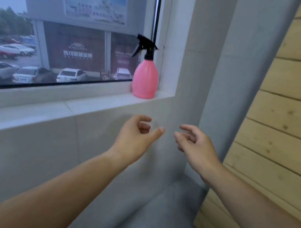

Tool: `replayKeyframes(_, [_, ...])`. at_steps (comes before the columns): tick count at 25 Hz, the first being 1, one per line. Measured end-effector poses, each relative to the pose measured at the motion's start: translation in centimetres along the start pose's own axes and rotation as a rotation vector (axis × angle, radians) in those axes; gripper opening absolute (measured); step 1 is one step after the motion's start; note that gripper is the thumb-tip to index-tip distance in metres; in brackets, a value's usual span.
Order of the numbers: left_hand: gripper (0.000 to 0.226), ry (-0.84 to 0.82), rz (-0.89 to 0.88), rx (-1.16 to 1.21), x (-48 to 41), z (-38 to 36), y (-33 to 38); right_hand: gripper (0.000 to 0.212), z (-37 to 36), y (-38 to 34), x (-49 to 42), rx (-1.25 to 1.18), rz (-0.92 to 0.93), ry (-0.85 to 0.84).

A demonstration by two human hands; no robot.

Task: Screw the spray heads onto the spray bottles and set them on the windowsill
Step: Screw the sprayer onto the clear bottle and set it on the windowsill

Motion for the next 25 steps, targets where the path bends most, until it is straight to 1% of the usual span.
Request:
replayKeyframes(3, [0.045,-0.143,0.172,-0.062,3.4,-4.1,-8.1,0.021,1.2,5.1,6.6,0.057,-0.088,-0.036])
replayKeyframes(6, [0.044,-0.258,0.359,-0.158,7.4,-7.9,-17.7,0.015,2.2,13.2,14.2,0.180,-0.241,-0.068])
replayKeyframes(8, [0.046,-0.341,0.492,-0.253,10.6,-10.5,-24.9,0.022,2.9,19.9,20.1,0.231,-0.426,-0.104])
replayKeyframes(10, [0.052,-0.406,0.628,-0.294,13.2,-12.7,-31.4,0.030,3.6,25.6,25.3,0.259,-0.594,-0.130])
replayKeyframes(13, [0.060,-0.485,0.736,-0.423,15.9,-15.3,-38.2,0.032,4.4,31.8,30.4,0.289,-0.741,-0.159])
replayKeyframes(15, [0.067,-0.518,0.765,-0.512,17.1,-16.4,-41.3,0.033,4.7,35.0,32.4,0.318,-0.800,-0.155])
replayKeyframes(19, [0.077,-0.575,0.859,-0.560,19.1,-19.0,-45.9,0.037,4.7,40.5,34.6,0.371,-0.892,-0.122])
replayKeyframes(22, [0.091,-0.632,0.904,-0.605,19.9,-20.6,-48.7,0.048,3.7,43.4,35.0,0.379,-0.922,-0.123])
replayKeyframes(25, [0.092,-0.690,0.940,-0.664,21.1,-21.4,-50.8,0.062,3.3,45.6,35.1,0.376,-0.938,-0.088])
Point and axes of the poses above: each hand's wrist, its own x-axis away from the middle knuckle, its own z-axis out of the back of the hand, y = z × x, the point moved 10 cm from there along -x, towards the middle knuckle, and after that the axes turned 11 degrees about z, right-handed, at the moved point
